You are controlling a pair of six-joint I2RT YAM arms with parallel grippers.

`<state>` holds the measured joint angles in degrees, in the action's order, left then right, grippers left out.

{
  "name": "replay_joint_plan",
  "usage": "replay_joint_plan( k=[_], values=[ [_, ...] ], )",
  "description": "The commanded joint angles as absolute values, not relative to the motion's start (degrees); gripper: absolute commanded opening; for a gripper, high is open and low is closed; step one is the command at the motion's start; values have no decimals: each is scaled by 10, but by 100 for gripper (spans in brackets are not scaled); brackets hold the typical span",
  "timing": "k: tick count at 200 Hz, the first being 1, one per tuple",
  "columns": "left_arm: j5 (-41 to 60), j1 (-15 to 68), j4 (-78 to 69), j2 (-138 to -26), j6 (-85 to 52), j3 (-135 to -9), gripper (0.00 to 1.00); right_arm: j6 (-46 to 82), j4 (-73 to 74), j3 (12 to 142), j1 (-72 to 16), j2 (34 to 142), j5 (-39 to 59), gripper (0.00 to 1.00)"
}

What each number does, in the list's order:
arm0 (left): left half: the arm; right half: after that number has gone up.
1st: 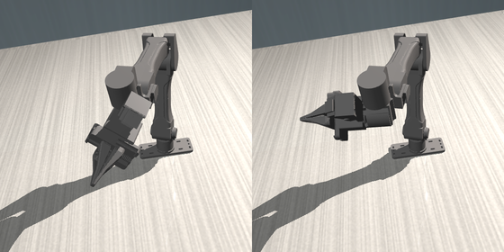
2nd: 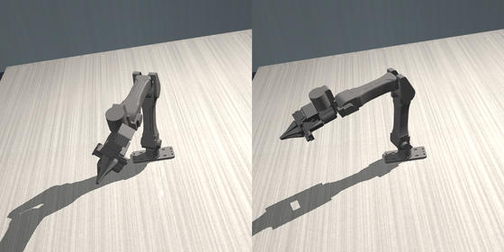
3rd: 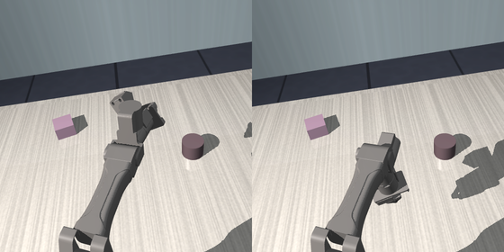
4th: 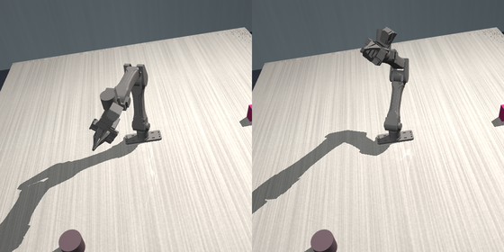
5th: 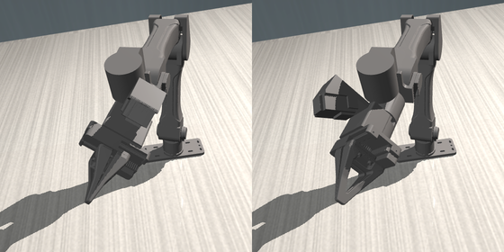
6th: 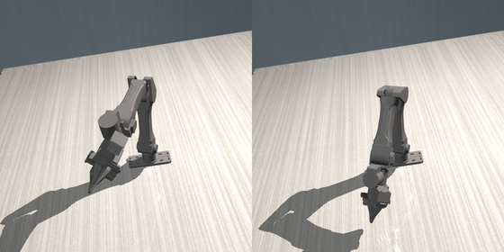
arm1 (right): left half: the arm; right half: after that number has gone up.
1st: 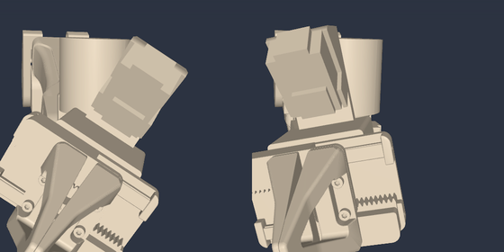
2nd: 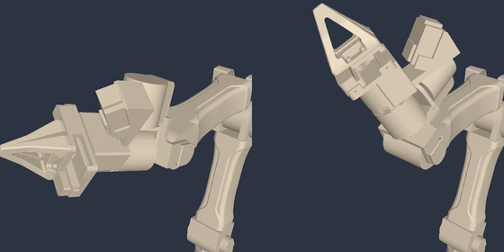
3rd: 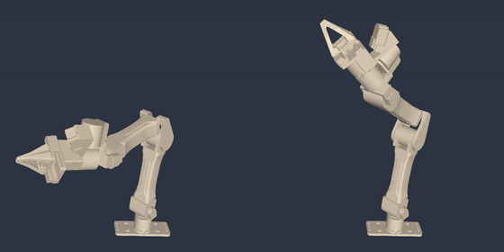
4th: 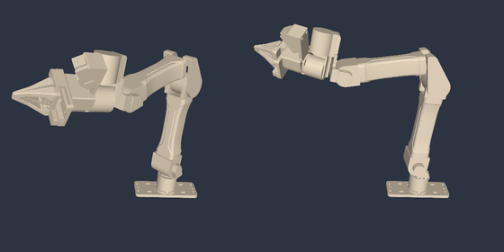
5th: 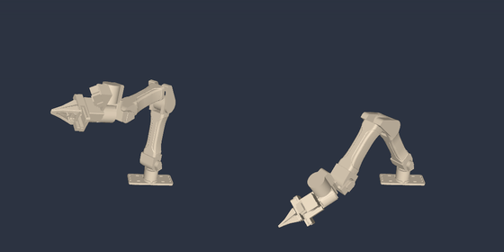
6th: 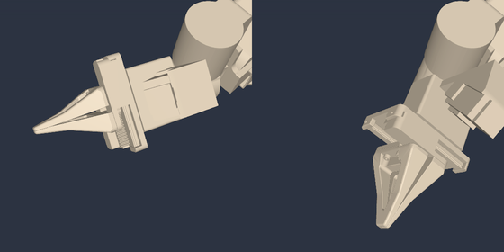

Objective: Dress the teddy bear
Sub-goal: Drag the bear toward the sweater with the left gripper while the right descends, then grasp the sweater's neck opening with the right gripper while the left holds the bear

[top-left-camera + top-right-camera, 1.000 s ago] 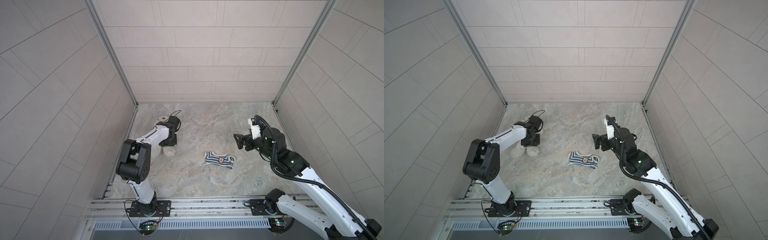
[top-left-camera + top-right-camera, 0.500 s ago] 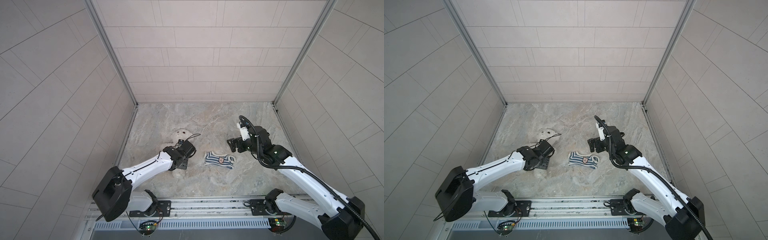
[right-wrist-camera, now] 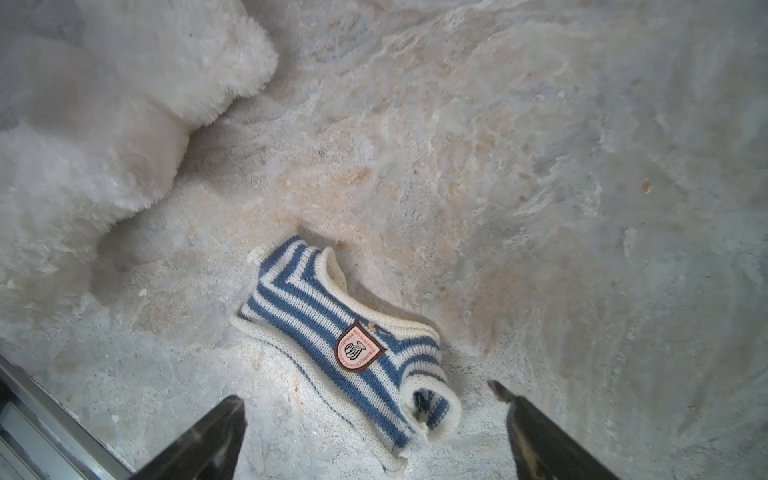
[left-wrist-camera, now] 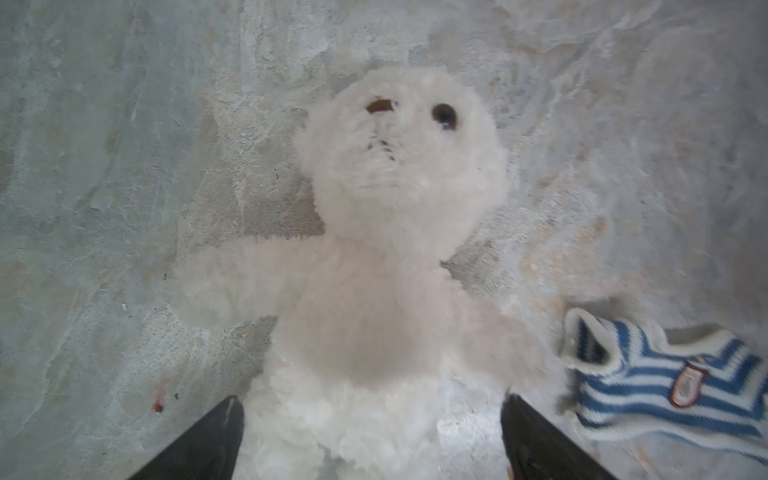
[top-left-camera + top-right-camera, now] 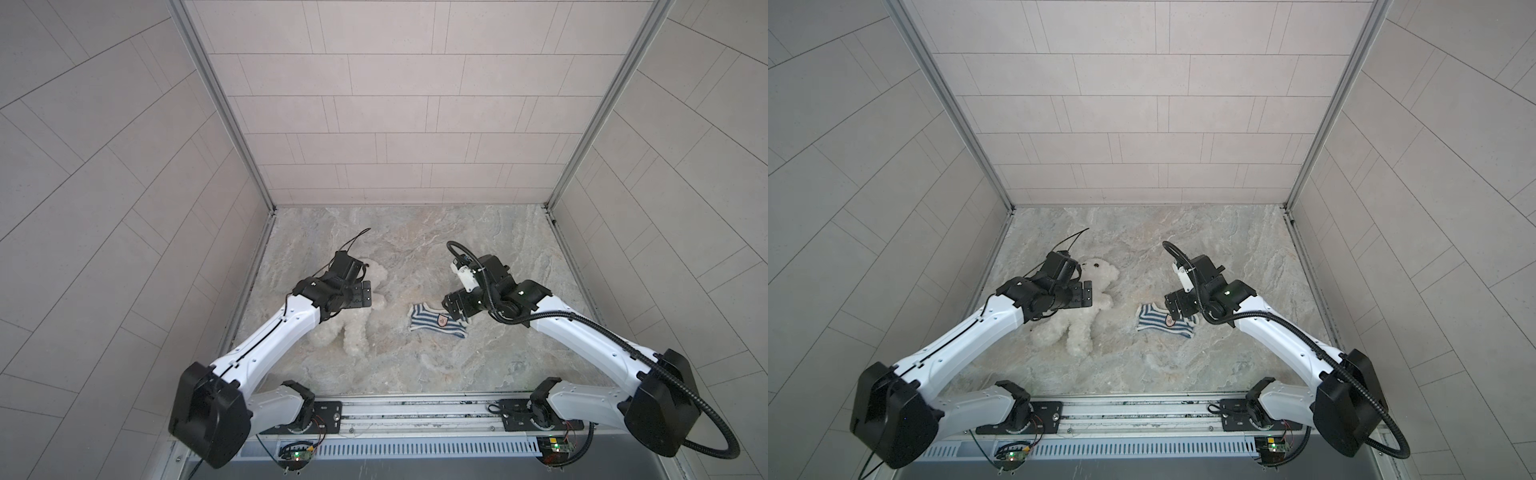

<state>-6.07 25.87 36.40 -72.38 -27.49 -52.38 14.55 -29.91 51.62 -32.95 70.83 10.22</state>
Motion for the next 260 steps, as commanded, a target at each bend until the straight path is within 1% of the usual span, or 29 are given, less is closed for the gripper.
replay_joint_plan(
  k=[1, 29, 43, 52, 65, 89, 99, 108, 112, 120, 139, 149, 183, 201, 213, 232, 240, 260],
  values=[
    [-60, 240, 323, -790, -252, -536, 100, 134, -311, 533, -343, 738, 97, 99],
    [-58, 241, 294, -872, -241, -557, 100, 137, -329, 553, -343, 774, 94, 98],
    [-38, 240, 280, -906, -238, -562, 100, 131, -333, 559, -343, 784, 96, 97],
    [-29, 240, 273, -920, -237, -561, 98, 127, -336, 563, -343, 790, 94, 96],
    [-21, 241, 264, -924, -237, -546, 90, 125, -343, 566, -343, 797, 87, 95],
    [-8, 252, 254, -897, -241, -509, 71, 124, -347, 567, -343, 807, 82, 92],
    [-9, 271, 252, -878, -242, -495, 62, 123, -346, 565, -343, 814, 82, 90],
    [-16, 283, 258, -862, -243, -487, 57, 121, -346, 564, -343, 821, 82, 87],
    [-22, 305, 262, -855, -244, -483, 55, 121, -346, 566, -343, 824, 81, 87],
    [-31, 320, 269, -840, -250, -477, 50, 119, -349, 569, -343, 831, 81, 86],
    [-20, 332, 255, -792, -271, -444, 37, 117, -350, 578, -346, 848, 82, 82],
    [-3, 331, 234, -760, -286, -419, 32, 114, -350, 586, -350, 861, 86, 80],
    [-10, 328, 232, -668, -294, -387, 16, 105, -380, 636, -373, 916, 82, 73],
    [-5, 315, 232, -633, -295, -368, 10, 105, -385, 659, -387, 945, 74, 73],
    [1, 304, 222, -607, -296, -350, 8, 106, -385, 678, -392, 966, 72, 73],
    [8, 292, 200, -558, -305, -317, 10, 108, -394, 711, -395, 1004, 72, 72],
    [16, 269, 193, -541, -309, -308, 10, 109, -395, 722, -397, 1017, 72, 71],
    [27, 256, 186, -515, -310, -296, 13, 114, -387, 735, -397, 1040, 79, 68]
  ],
)
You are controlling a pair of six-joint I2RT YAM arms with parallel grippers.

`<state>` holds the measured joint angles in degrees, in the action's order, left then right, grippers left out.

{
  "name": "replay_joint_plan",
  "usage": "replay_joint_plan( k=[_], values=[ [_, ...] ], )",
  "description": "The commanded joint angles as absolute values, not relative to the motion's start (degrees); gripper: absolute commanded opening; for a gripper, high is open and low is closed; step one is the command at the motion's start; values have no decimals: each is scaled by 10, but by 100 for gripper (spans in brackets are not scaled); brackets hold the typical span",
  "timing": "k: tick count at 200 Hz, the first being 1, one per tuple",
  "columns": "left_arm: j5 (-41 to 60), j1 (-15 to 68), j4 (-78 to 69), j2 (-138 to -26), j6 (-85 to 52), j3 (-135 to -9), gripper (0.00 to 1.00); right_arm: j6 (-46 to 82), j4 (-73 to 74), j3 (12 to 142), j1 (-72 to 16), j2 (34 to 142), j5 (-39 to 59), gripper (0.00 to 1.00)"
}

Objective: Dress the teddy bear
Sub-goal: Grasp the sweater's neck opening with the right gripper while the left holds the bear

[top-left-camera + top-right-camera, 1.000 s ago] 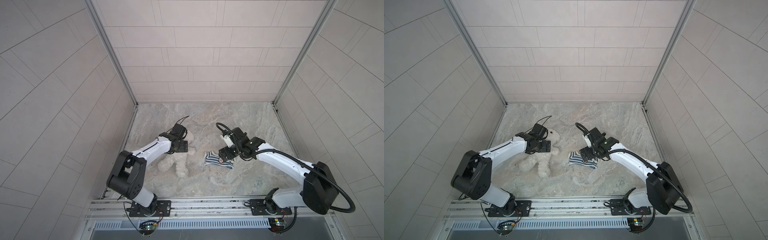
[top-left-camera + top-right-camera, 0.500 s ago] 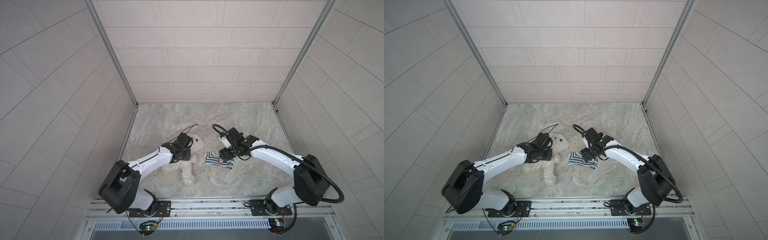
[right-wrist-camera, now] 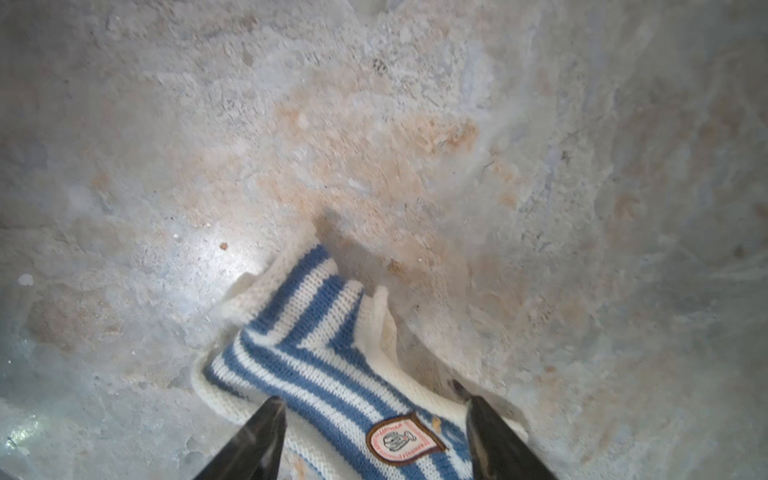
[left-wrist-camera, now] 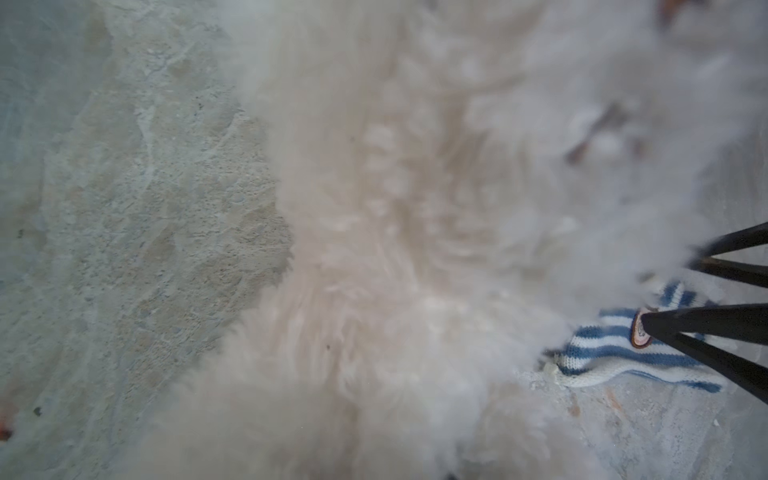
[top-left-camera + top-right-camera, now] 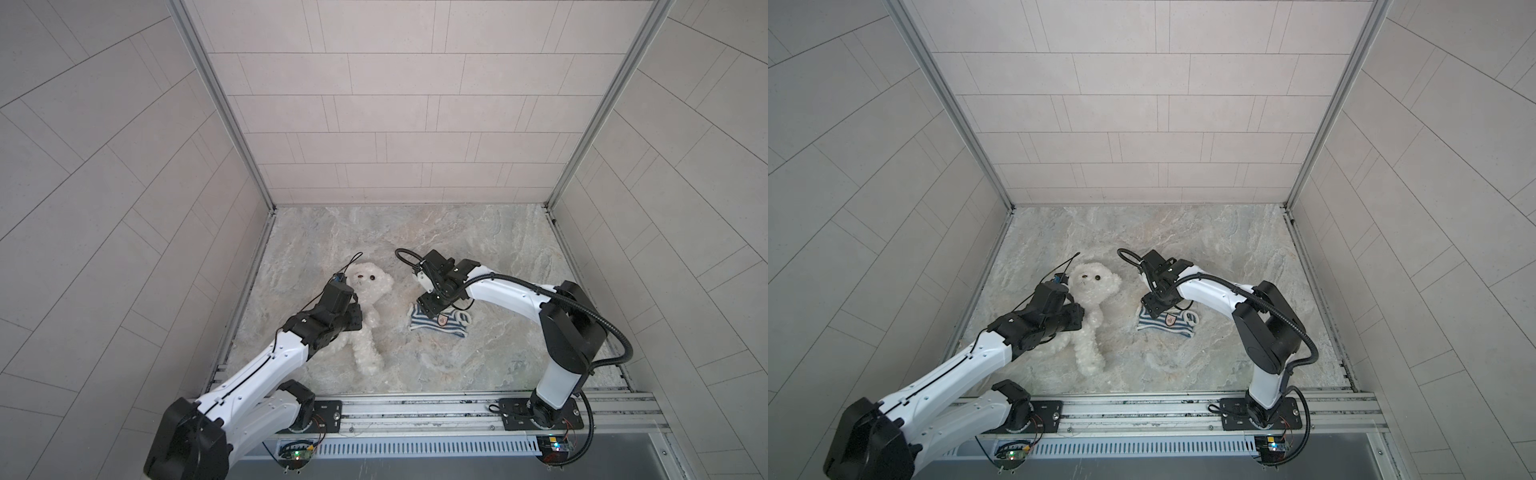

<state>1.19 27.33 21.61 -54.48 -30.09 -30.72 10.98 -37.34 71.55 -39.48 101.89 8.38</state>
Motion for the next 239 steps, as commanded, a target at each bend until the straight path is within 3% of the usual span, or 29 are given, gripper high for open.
replay_joint_plan(
  k=[1, 40, 71, 98, 161, 239],
  values=[
    [27, 256, 186, -515, -310, -295, 13, 114, -386, 736, -397, 1041, 79, 68],
    [33, 255, 175, -493, -324, -268, 14, 128, -371, 739, -397, 1073, 84, 61],
    [35, 255, 169, -466, -341, -247, 14, 130, -340, 724, -396, 1071, 90, 47],
    [24, 255, 179, -455, -339, -246, 15, 132, -325, 723, -395, 1084, 99, 28],
    [24, 255, 185, -452, -319, -251, 12, 140, -296, 716, -366, 1091, 97, 0],
    [53, 283, 190, -452, -293, -271, 6, 159, -267, 720, -307, 1074, 66, 0]
  ],
)
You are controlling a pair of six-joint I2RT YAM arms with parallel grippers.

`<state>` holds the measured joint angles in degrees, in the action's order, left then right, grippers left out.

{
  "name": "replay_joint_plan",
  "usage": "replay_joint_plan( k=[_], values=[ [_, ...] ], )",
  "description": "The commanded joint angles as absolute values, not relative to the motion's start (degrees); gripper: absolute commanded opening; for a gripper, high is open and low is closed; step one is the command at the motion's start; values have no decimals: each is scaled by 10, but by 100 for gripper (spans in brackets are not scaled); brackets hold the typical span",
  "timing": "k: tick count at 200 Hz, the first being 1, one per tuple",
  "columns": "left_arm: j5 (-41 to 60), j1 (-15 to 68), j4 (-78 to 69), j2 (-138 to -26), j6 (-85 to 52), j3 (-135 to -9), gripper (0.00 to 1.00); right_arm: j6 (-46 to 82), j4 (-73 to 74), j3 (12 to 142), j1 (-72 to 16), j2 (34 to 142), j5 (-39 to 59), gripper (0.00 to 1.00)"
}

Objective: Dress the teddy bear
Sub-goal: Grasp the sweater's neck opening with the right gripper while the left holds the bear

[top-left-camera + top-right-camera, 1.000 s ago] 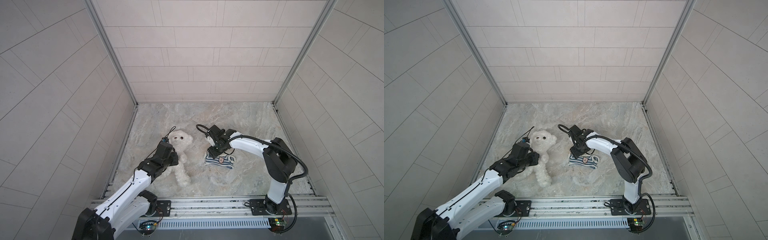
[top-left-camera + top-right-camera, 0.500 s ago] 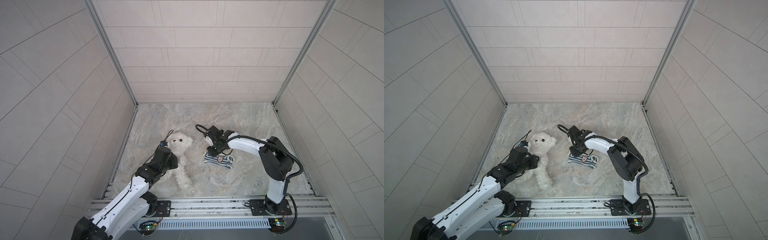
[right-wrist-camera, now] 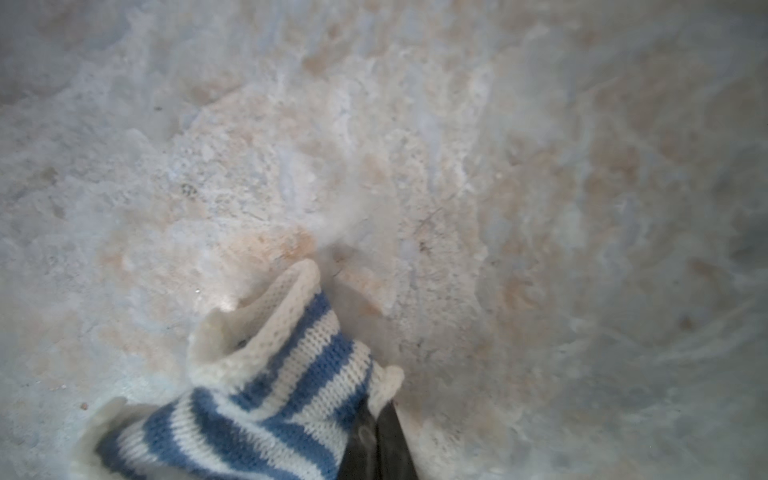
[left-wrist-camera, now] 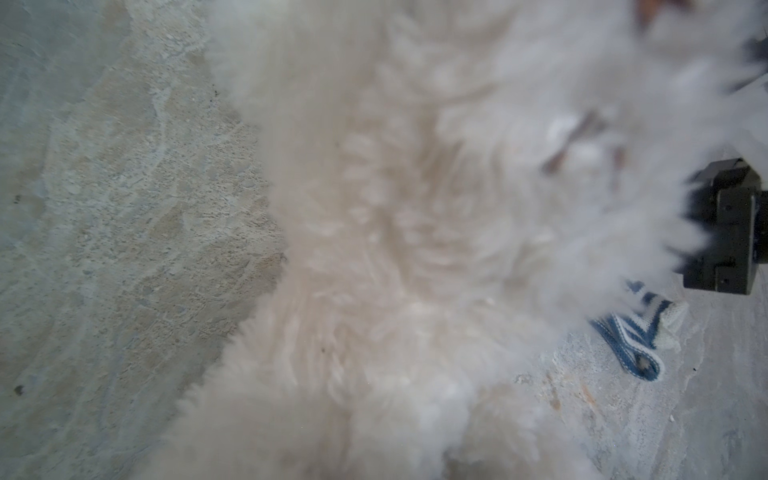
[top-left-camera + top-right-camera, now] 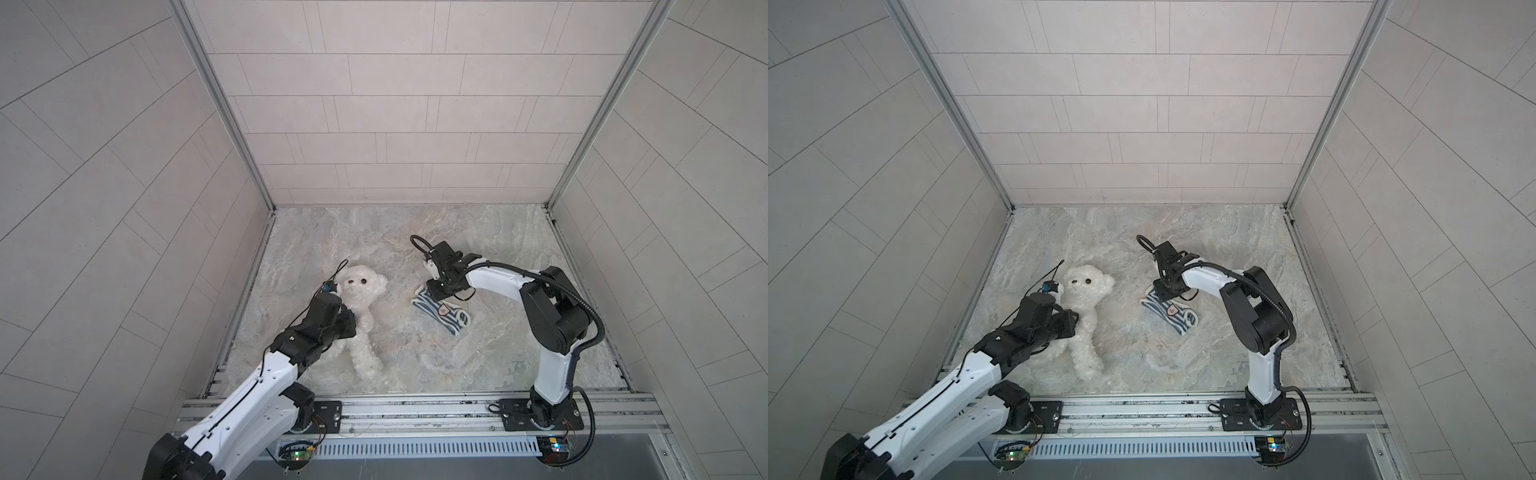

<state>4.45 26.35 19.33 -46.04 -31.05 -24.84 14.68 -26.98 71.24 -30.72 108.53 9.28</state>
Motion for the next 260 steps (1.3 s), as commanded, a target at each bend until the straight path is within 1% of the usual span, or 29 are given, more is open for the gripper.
replay_joint_plan(
  k=[1, 7, 23, 26, 35, 55, 73, 83, 109, 138, 192, 235, 260],
  values=[
    [53, 283, 189, -451, -293, -271, 6, 159, -266, 720, -307, 1074, 66, 0],
    [47, 309, 191, -449, -294, -272, 5, 160, -266, 724, -308, 1072, 65, 0],
    [29, 340, 188, -444, -301, -267, 4, 162, -270, 727, -309, 1062, 68, 0],
    [28, 344, 187, -444, -303, -265, 4, 162, -272, 728, -310, 1058, 68, 1],
    [28, 350, 181, -443, -309, -258, 4, 161, -282, 727, -314, 1044, 62, 7],
    [32, 354, 179, -433, -314, -246, 2, 158, -306, 712, -327, 995, 36, 26],
    [35, 355, 186, -413, -311, -238, 2, 155, -327, 694, -342, 956, 26, 46],
    [37, 356, 193, -404, -308, -236, 1, 153, -342, 688, -353, 944, 21, 51],
    [44, 363, 197, -384, -312, -230, 1, 148, -367, 681, -392, 942, 29, 49],
    [41, 365, 196, -371, -323, -217, 1, 142, -376, 688, -416, 979, 43, 48],
    [28, 365, 202, -365, -328, -218, 1, 130, -380, 688, -419, 1019, 52, 40],
    [32, 365, 194, -369, -330, -221, 2, 135, -365, 681, -419, 1029, 37, 37],
    [32, 365, 194, -371, -329, -222, 2, 135, -362, 680, -418, 1038, 33, 32]
  ],
)
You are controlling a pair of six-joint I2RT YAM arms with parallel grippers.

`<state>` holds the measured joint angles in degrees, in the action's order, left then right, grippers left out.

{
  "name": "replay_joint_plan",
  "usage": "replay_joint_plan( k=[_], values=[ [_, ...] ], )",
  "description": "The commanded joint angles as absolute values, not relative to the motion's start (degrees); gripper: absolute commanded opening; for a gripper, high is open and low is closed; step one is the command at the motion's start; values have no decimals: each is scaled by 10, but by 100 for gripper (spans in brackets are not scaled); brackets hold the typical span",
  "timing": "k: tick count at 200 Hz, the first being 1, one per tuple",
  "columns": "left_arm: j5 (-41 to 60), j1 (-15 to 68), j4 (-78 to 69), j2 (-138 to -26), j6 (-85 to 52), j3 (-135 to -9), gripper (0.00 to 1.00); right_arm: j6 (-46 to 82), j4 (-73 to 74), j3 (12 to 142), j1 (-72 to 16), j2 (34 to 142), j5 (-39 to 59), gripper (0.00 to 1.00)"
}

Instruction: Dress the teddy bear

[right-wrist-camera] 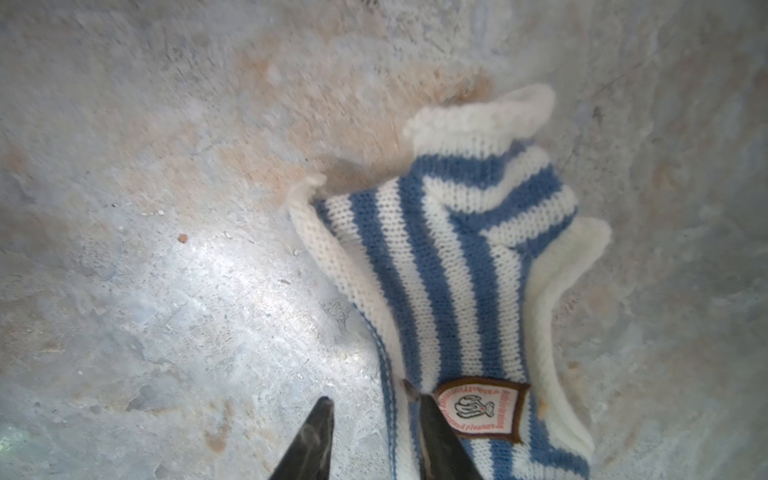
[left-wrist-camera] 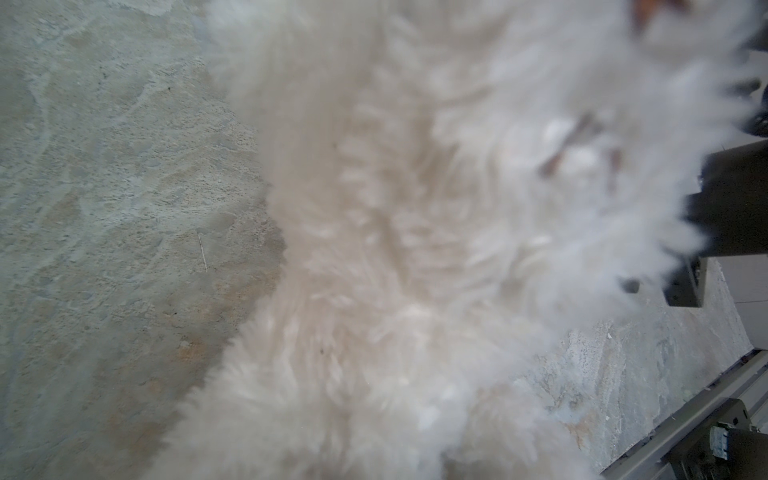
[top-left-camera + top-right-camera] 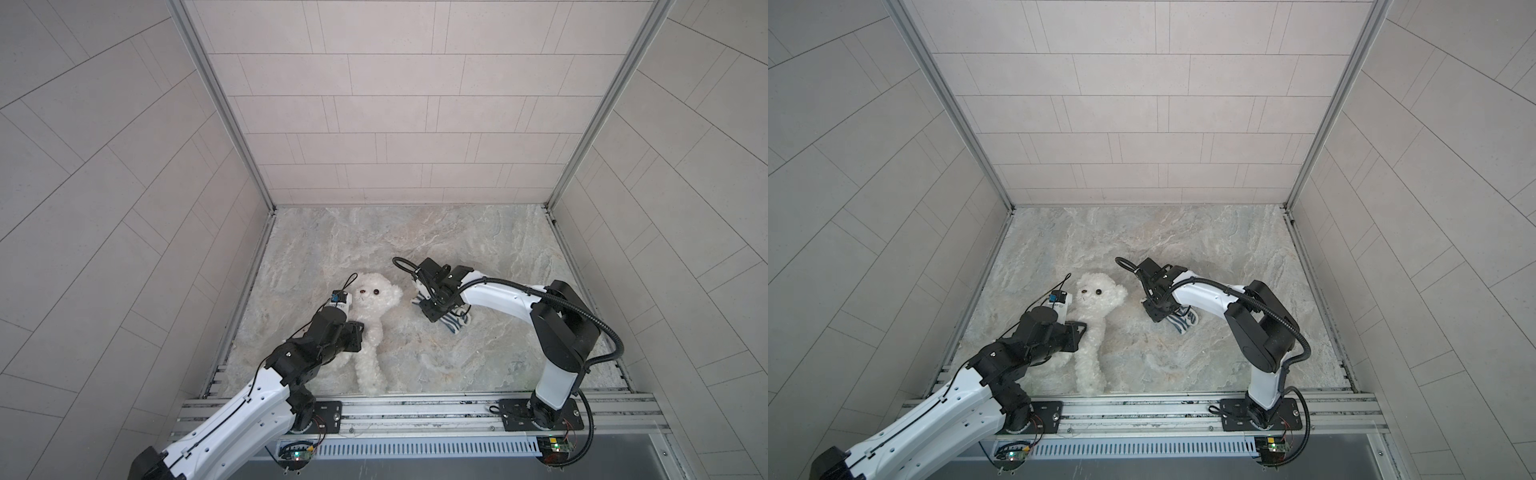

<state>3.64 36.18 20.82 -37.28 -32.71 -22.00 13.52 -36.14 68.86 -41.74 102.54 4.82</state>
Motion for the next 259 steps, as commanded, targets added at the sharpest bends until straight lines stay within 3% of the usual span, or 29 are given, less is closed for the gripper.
replay_joint_plan(
  k=[1, 30, 85, 161, 192, 259],
  values=[
    [32, 365, 194, -371, -329, -222, 2, 135, -361, 680, -419, 1039, 32, 32],
    [28, 365, 198, -373, -328, -227, 2, 133, -359, 675, -417, 1045, 29, 27],
    [29, 365, 200, -378, -324, -234, 3, 134, -352, 661, -412, 1038, 21, 28],
    [38, 365, 201, -373, -307, -235, 0, 135, -353, 657, -397, 999, 46, 0],
    [84, 386, 162, -374, -303, -233, 0, 131, -356, 665, -384, 960, 74, 0],
    [57, 510, 128, -472, -285, -250, 0, 128, -371, 685, -380, 933, 98, 0]
  ],
)
